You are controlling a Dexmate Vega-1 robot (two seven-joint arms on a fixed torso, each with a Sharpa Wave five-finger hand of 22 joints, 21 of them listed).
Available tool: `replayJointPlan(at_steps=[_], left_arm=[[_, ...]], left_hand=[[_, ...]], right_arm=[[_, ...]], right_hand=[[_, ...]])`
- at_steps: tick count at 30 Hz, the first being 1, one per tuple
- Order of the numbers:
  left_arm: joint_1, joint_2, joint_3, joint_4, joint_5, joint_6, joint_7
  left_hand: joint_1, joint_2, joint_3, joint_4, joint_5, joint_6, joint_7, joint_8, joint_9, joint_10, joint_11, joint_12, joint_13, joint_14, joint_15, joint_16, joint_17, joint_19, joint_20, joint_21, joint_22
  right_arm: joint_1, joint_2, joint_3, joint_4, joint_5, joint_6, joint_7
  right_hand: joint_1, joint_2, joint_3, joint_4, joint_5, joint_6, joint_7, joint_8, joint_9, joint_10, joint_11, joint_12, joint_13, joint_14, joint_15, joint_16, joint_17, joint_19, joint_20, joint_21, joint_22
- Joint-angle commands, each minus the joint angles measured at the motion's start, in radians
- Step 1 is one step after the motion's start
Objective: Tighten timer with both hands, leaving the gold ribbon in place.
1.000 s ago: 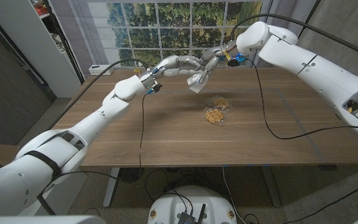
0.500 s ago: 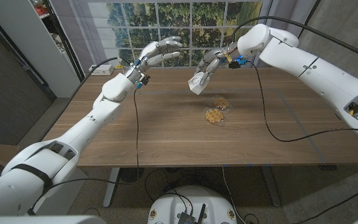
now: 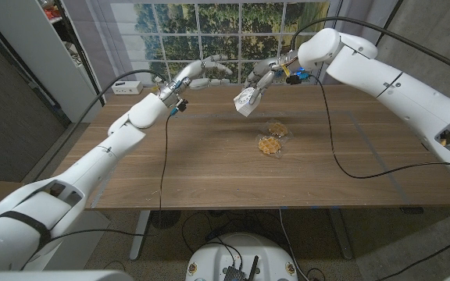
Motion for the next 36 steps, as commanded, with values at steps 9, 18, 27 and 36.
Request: replayJointPlan(at_steps=[9, 18, 27, 36], left_arm=[[-0.009, 0.010, 0.047, -0.040, 0.211, 0.019, 0.143], [-0.017, 0.006, 0.059, -0.050, 0.217, 0.034, 0.143], [-0.030, 0.005, 0.072, -0.041, 0.214, 0.041, 0.128], [-0.050, 0.005, 0.087, -0.023, 0.209, 0.043, 0.106]], left_hand=[[0.042, 0.003, -0.008, -0.019, 0.020, 0.035, -0.038, 0.013, 0.001, -0.043, 0.002, -0.019, -0.015, -0.059, -0.001, -0.006, -0.012, -0.054, -0.005, -0.037, -0.005], [0.052, 0.011, -0.010, -0.022, 0.027, 0.053, -0.041, 0.018, 0.000, -0.036, -0.005, -0.017, -0.023, -0.056, -0.008, 0.000, -0.017, -0.051, -0.004, -0.041, -0.005], [0.076, 0.026, -0.006, -0.028, 0.037, 0.089, -0.046, 0.028, -0.003, -0.030, -0.016, -0.015, -0.032, -0.052, -0.007, 0.004, -0.020, -0.045, 0.001, -0.044, -0.005], [0.094, 0.040, -0.002, -0.034, 0.041, 0.089, -0.048, 0.025, -0.004, -0.031, -0.018, -0.016, -0.038, -0.053, -0.009, 0.004, -0.022, -0.044, 0.001, -0.047, -0.004]], right_arm=[[-0.007, -0.001, 0.022, -0.009, 0.013, 0.051, -0.011], [-0.012, -0.002, 0.029, 0.004, 0.022, 0.073, -0.008], [-0.015, 0.002, 0.033, 0.011, 0.034, 0.074, -0.005], [-0.019, 0.004, 0.037, 0.012, 0.043, 0.074, -0.010]], right_hand=[[-0.002, 0.014, 0.001, 0.006, 0.007, 0.151, -0.117, 0.076, 0.173, 0.014, 0.002, -0.005, 0.005, 0.012, -0.001, -0.002, 0.002, 0.006, -0.001, 0.003, 0.003], [-0.002, 0.014, 0.001, 0.006, 0.007, 0.153, -0.116, 0.075, 0.174, 0.015, 0.001, -0.007, 0.006, 0.012, -0.002, -0.002, 0.002, 0.005, -0.001, 0.003, 0.003], [-0.004, 0.016, 0.000, 0.008, 0.007, 0.154, -0.118, 0.074, 0.175, 0.015, 0.003, -0.009, 0.006, 0.011, -0.002, -0.003, 0.002, 0.003, -0.002, 0.002, 0.003], [-0.004, 0.019, 0.001, 0.009, 0.008, 0.156, -0.116, 0.072, 0.176, 0.015, 0.001, -0.011, 0.006, 0.012, -0.002, -0.003, 0.003, 0.003, -0.001, 0.002, 0.003]])
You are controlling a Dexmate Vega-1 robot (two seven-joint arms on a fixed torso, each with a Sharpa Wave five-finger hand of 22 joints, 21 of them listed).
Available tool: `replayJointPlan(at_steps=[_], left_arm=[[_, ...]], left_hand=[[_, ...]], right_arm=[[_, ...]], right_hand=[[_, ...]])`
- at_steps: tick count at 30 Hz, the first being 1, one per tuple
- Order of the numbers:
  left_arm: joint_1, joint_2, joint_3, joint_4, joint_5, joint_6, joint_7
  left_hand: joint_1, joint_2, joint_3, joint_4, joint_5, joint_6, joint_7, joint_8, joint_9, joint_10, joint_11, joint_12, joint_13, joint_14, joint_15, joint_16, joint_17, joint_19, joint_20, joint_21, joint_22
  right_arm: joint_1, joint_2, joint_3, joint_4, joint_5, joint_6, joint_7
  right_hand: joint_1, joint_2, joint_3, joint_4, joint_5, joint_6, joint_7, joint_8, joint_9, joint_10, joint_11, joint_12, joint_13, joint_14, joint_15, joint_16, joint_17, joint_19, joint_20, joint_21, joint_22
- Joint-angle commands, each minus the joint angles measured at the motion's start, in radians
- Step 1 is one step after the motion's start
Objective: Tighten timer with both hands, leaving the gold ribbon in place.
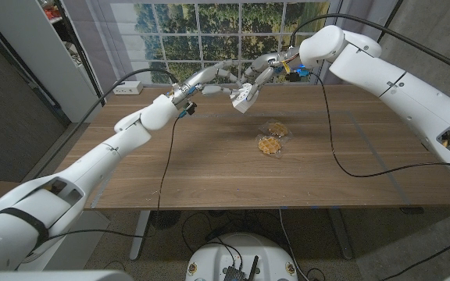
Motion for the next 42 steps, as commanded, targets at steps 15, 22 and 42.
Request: replayJointPlan(at_steps=[15, 22, 42], left_arm=[[-0.041, 0.002, 0.029, 0.024, -0.019, 0.000, -0.063], [-0.040, 0.002, 0.029, 0.021, -0.009, 0.005, -0.056], [-0.185, -0.029, 0.094, 0.184, 0.102, -0.301, -0.067]], left_hand=[[0.006, 0.004, -0.016, -0.002, 0.005, 0.038, 0.009, 0.011, -0.003, 0.010, -0.006, 0.007, -0.013, 0.006, -0.007, 0.010, 0.001, 0.008, 0.006, -0.004, 0.002], [0.002, 0.003, -0.024, 0.002, 0.005, 0.034, 0.014, 0.006, -0.005, 0.017, -0.006, 0.009, -0.018, 0.015, -0.008, 0.014, 0.001, 0.013, 0.004, -0.004, 0.003], [0.105, 0.063, 0.019, -0.030, -0.005, 0.123, 0.025, 0.047, 0.013, 0.101, -0.073, 0.037, -0.042, 0.090, -0.046, 0.030, 0.005, 0.057, -0.010, 0.010, 0.011]], right_arm=[[0.003, 0.011, 0.002, 0.019, 0.014, 0.018, -0.005], [0.006, 0.009, 0.002, 0.015, 0.013, 0.015, -0.001], [0.001, 0.002, 0.008, 0.021, 0.023, 0.032, 0.008]], right_hand=[[-0.002, 0.019, 0.004, 0.005, 0.009, 0.158, -0.117, 0.069, 0.177, 0.010, 0.000, -0.005, 0.003, 0.004, -0.001, -0.003, 0.002, 0.002, 0.000, 0.002, 0.003], [-0.002, 0.020, 0.004, 0.005, 0.009, 0.159, -0.115, 0.068, 0.178, 0.013, 0.002, -0.005, 0.004, 0.004, 0.000, -0.004, 0.002, 0.002, -0.001, 0.002, 0.003], [-0.002, 0.022, 0.005, 0.005, 0.010, 0.163, -0.115, 0.066, 0.181, 0.016, 0.000, -0.007, 0.004, 0.000, -0.002, -0.005, 0.002, 0.000, -0.002, 0.002, 0.003]])
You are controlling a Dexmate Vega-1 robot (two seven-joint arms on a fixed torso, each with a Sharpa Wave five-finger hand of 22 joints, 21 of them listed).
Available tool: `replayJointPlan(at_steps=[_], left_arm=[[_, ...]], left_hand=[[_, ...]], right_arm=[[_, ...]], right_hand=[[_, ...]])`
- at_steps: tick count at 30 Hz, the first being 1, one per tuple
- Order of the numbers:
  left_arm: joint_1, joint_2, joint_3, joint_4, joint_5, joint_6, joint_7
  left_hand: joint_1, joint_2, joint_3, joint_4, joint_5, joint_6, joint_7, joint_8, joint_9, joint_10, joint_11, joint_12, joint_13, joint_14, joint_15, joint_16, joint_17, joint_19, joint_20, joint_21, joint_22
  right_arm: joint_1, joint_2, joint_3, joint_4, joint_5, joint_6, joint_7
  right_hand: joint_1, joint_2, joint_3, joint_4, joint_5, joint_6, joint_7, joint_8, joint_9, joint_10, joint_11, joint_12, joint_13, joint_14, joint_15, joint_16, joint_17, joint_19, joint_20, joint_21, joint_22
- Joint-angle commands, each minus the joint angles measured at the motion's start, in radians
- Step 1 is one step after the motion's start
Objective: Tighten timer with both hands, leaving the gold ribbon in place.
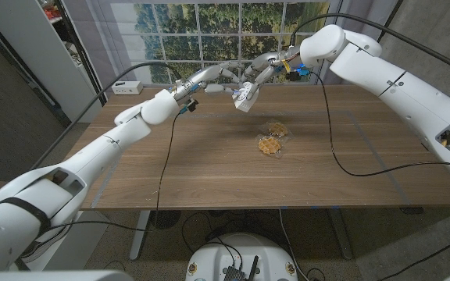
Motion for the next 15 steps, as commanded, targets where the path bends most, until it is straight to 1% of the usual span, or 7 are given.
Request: replayJointPlan(at_steps=[1, 5, 9, 12, 13, 15], left_arm=[[-0.110, -0.029, 0.050, 0.124, 0.070, -0.241, -0.032], [-0.164, -0.029, 0.073, 0.159, 0.119, -0.318, -0.070], [-0.224, -0.017, 0.088, 0.169, 0.198, -0.386, -0.102], [-0.263, -0.005, 0.089, 0.166, 0.264, -0.436, -0.111], [-0.273, -0.003, 0.085, 0.166, 0.296, -0.453, -0.100], [-0.289, 0.004, 0.079, 0.163, 0.343, -0.481, -0.087]], left_hand=[[0.009, 0.008, 0.006, -0.003, -0.005, 0.023, -0.002, 0.011, 0.011, 0.016, -0.004, 0.011, 0.000, 0.013, -0.025, 0.004, 0.003, 0.008, -0.006, 0.006, 0.003], [0.010, 0.008, 0.005, -0.002, -0.007, 0.035, 0.003, 0.018, 0.014, 0.022, -0.009, 0.013, -0.001, 0.019, -0.029, 0.005, 0.005, 0.009, -0.006, 0.007, 0.004], [0.013, 0.006, 0.004, -0.002, -0.008, 0.047, 0.009, 0.022, 0.012, 0.026, -0.013, 0.014, -0.002, 0.021, -0.034, 0.005, 0.005, 0.015, -0.014, 0.009, 0.005], [0.018, 0.002, 0.003, -0.004, -0.007, 0.064, 0.014, 0.027, 0.010, 0.028, -0.025, 0.015, -0.002, 0.025, -0.041, 0.005, 0.006, 0.018, -0.020, 0.011, 0.006], [0.020, 0.000, 0.002, -0.005, -0.007, 0.065, 0.016, 0.027, 0.009, 0.030, -0.027, 0.015, -0.002, 0.026, -0.042, 0.005, 0.006, 0.019, -0.023, 0.011, 0.006], [0.026, -0.004, 0.001, -0.008, -0.006, 0.070, 0.019, 0.028, 0.006, 0.038, -0.034, 0.018, -0.002, 0.032, -0.050, 0.007, 0.008, 0.025, -0.036, 0.014, 0.006]], right_arm=[[-0.003, -0.004, 0.005, 0.000, 0.006, 0.005, 0.004], [-0.004, -0.010, 0.004, -0.008, 0.004, 0.001, 0.008], [-0.004, -0.016, 0.004, -0.014, 0.001, 0.001, 0.013], [-0.003, -0.019, 0.003, -0.016, -0.003, 0.005, 0.016], [-0.003, -0.020, 0.004, -0.016, -0.003, 0.006, 0.017], [-0.004, -0.022, 0.005, -0.016, -0.004, 0.010, 0.017]], right_hand=[[-0.003, 0.021, 0.005, 0.005, 0.005, 0.163, -0.116, 0.066, 0.182, 0.008, -0.002, -0.004, 0.002, 0.000, -0.002, -0.005, 0.002, -0.001, -0.002, 0.001, 0.003], [-0.004, 0.021, 0.004, 0.006, 0.005, 0.164, -0.115, 0.065, 0.182, 0.007, 0.000, -0.005, 0.003, 0.000, -0.002, -0.005, 0.002, -0.001, -0.002, 0.001, 0.003], [-0.005, 0.021, 0.004, 0.006, 0.005, 0.164, -0.118, 0.065, 0.183, 0.006, -0.001, -0.006, 0.003, -0.002, -0.003, -0.006, 0.002, -0.002, -0.002, 0.001, 0.003], [-0.005, 0.022, 0.004, 0.006, 0.005, 0.164, -0.118, 0.064, 0.183, 0.007, 0.001, -0.006, 0.003, -0.002, -0.005, -0.006, 0.002, -0.001, -0.002, 0.001, 0.003], [-0.006, 0.022, 0.004, 0.006, 0.005, 0.164, -0.118, 0.064, 0.184, 0.006, 0.001, -0.006, 0.003, -0.003, -0.006, -0.006, 0.002, -0.002, -0.002, 0.001, 0.003], [-0.006, 0.022, 0.004, 0.006, 0.005, 0.164, -0.119, 0.064, 0.184, 0.007, 0.000, -0.007, 0.003, -0.005, -0.008, -0.007, 0.002, -0.003, -0.002, 0.001, 0.003]])
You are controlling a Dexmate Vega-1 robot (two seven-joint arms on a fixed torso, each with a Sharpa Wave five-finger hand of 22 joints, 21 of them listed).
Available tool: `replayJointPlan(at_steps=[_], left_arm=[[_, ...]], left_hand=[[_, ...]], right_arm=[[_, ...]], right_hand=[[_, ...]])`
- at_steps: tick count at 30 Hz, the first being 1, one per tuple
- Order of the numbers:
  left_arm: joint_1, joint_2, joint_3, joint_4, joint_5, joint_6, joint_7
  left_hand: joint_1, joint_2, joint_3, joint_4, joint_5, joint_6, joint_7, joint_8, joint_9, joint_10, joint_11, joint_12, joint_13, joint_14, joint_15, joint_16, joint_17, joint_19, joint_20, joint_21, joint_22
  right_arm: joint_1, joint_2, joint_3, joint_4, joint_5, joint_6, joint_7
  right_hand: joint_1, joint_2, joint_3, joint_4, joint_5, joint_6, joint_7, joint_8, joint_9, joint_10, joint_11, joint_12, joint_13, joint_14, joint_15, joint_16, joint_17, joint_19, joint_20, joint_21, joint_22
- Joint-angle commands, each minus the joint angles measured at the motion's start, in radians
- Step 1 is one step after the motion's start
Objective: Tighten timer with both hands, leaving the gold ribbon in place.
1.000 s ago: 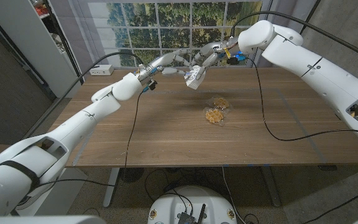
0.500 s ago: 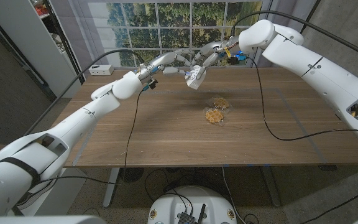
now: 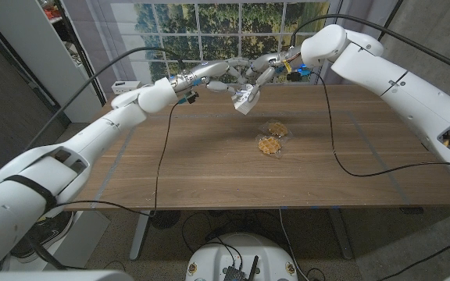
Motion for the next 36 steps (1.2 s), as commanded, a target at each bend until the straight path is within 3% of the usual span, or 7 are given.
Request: replayJointPlan(at_steps=[1, 7, 16, 21, 23, 26, 36], left_arm=[[-0.135, 0.023, 0.018, 0.030, 0.233, -0.228, -0.022], [-0.178, 0.046, 0.001, -0.005, 0.447, -0.303, 0.072], [-0.259, 0.074, 0.088, -0.008, 0.837, -0.339, 0.591], [-0.197, 0.077, 0.077, -0.027, 0.630, -0.233, 0.557], [-0.140, 0.070, 0.053, -0.029, 0.412, -0.180, 0.450], [-0.063, 0.058, 0.027, -0.052, 0.135, -0.099, 0.305], [0.132, 0.026, -0.085, -0.147, -0.126, 0.071, 0.186]], left_hand=[[0.015, -0.005, -0.006, -0.004, 0.005, 0.055, -0.033, 0.018, -0.001, 0.072, -0.086, 0.001, 0.001, 0.022, -0.053, 0.008, 0.004, 0.012, -0.022, 0.008, 0.003], [0.030, -0.009, -0.008, -0.008, 0.010, 0.074, -0.030, 0.022, -0.009, 0.092, -0.095, 0.008, 0.001, 0.037, -0.069, 0.012, 0.006, 0.033, -0.040, 0.016, 0.004], [0.047, -0.006, -0.011, -0.007, 0.020, 0.084, -0.026, 0.018, -0.025, 0.131, -0.109, 0.021, 0.001, 0.087, -0.113, 0.029, 0.013, 0.055, -0.077, 0.027, 0.008], [0.037, 0.032, -0.003, 0.020, 0.018, 0.018, -0.007, -0.005, -0.026, 0.124, -0.076, 0.017, 0.003, 0.094, -0.118, 0.031, 0.024, 0.047, -0.084, 0.028, 0.012], [0.007, 0.038, 0.005, 0.057, -0.006, -0.130, -0.054, -0.044, 0.000, 0.120, -0.044, 0.015, 0.009, 0.101, -0.113, 0.027, 0.027, 0.050, -0.084, 0.034, 0.014], [-0.063, 0.022, -0.016, 0.105, -0.031, -0.166, -0.077, -0.054, 0.006, 0.123, -0.036, 0.017, 0.013, 0.110, -0.111, 0.025, 0.025, 0.061, -0.090, 0.040, 0.014], [-0.139, 0.015, -0.034, 0.148, -0.068, -0.286, -0.104, -0.101, -0.005, 0.122, -0.019, 0.018, 0.024, 0.117, -0.078, 0.017, 0.023, 0.063, -0.067, 0.041, 0.011]], right_arm=[[-0.003, -0.012, 0.003, -0.008, -0.012, 0.009, 0.007], [-0.005, -0.017, 0.004, -0.003, -0.014, 0.017, 0.015], [-0.019, -0.024, 0.017, -0.004, -0.012, 0.030, 0.006], [-0.036, -0.031, 0.029, -0.016, -0.004, 0.027, -0.008], [-0.043, -0.036, 0.035, -0.023, -0.003, 0.022, -0.015], [-0.050, -0.041, 0.042, -0.029, 0.000, 0.018, -0.024], [-0.055, -0.050, 0.049, -0.036, -0.005, 0.011, -0.036]], right_hand=[[-0.006, 0.022, 0.003, 0.007, 0.005, 0.146, -0.137, 0.064, 0.183, 0.007, 0.000, -0.007, 0.003, -0.002, -0.005, -0.006, 0.002, -0.003, -0.003, 0.001, 0.003], [-0.007, 0.022, 0.003, 0.007, 0.005, 0.146, -0.136, 0.063, 0.184, 0.007, -0.002, -0.007, 0.003, -0.004, -0.009, -0.006, 0.002, -0.005, -0.004, 0.000, 0.003], [-0.011, 0.023, 0.001, 0.009, 0.004, 0.149, -0.137, 0.061, 0.184, 0.008, -0.002, -0.008, 0.003, -0.004, -0.009, -0.006, 0.002, -0.006, -0.006, 0.000, 0.003], [-0.013, 0.023, 0.001, 0.011, 0.004, 0.148, -0.136, 0.060, 0.184, 0.008, -0.002, -0.009, 0.003, -0.005, -0.009, -0.006, 0.003, -0.007, -0.006, 0.000, 0.003], [-0.014, 0.024, 0.000, 0.011, 0.004, 0.150, -0.134, 0.060, 0.185, 0.008, -0.003, -0.009, 0.003, -0.006, -0.010, -0.006, 0.003, -0.007, -0.007, 0.000, 0.003], [-0.014, 0.024, 0.000, 0.011, 0.004, 0.149, -0.135, 0.059, 0.185, 0.009, -0.002, -0.010, 0.003, -0.005, -0.009, -0.006, 0.003, -0.007, -0.007, 0.000, 0.003], [-0.015, 0.026, 0.000, 0.011, 0.004, 0.153, -0.133, 0.059, 0.186, 0.011, -0.002, -0.010, 0.004, -0.004, -0.007, -0.005, 0.003, -0.006, -0.006, 0.001, 0.003]])
